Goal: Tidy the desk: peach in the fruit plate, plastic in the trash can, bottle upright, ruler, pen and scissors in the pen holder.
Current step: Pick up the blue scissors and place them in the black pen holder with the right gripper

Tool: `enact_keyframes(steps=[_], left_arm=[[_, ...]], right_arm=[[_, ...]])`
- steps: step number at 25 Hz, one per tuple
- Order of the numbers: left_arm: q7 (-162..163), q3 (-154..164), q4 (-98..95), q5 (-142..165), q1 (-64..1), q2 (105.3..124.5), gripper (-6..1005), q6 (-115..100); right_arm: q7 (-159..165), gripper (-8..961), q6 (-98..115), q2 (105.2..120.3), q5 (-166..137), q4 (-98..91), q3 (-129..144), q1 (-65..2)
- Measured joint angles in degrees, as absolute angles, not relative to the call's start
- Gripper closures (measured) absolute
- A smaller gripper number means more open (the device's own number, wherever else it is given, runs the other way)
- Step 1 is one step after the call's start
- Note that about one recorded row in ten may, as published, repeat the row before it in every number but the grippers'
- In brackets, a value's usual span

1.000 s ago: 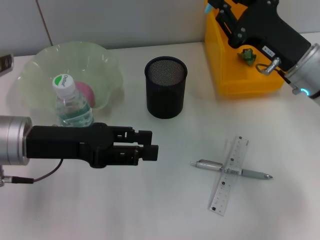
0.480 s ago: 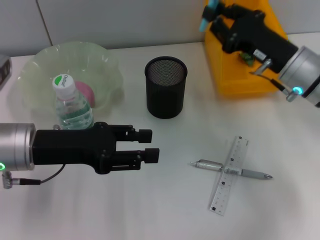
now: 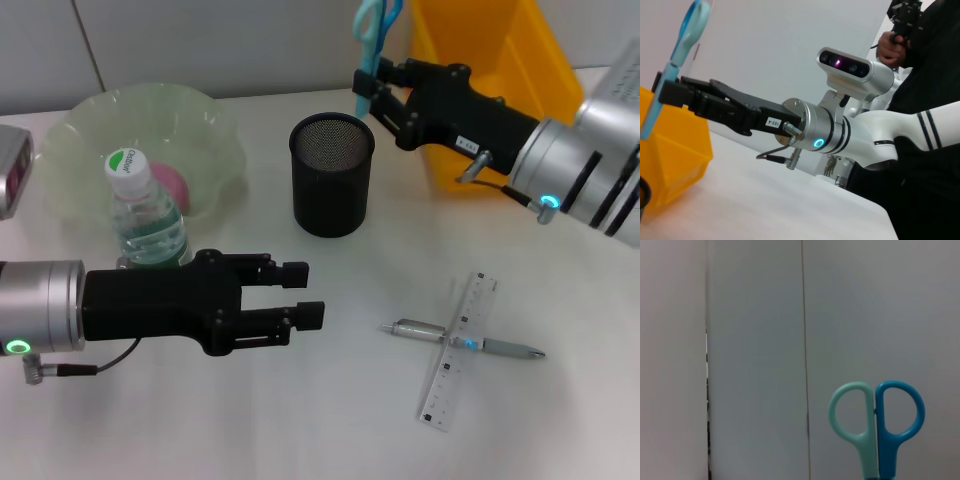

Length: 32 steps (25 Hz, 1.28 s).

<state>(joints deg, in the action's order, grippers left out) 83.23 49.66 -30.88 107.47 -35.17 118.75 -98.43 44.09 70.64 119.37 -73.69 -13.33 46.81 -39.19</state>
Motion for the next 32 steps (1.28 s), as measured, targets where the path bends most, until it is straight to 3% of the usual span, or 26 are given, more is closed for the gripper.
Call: enact_keyframes(steps=[11, 32], left_arm=[[82.54, 49.83, -30.3, 107.46, -34.73, 118.74, 409, -96.96], [81.79, 49.84, -29.7, 107.49, -34.36, 118.65, 409, -96.9]], right_arm=[[44.13, 735, 64.51, 119.56, -73.44, -9.33, 47.02, -42.92], [43.43, 727, 60.95, 119.71, -73.78, -6.32, 47.6, -43.91]])
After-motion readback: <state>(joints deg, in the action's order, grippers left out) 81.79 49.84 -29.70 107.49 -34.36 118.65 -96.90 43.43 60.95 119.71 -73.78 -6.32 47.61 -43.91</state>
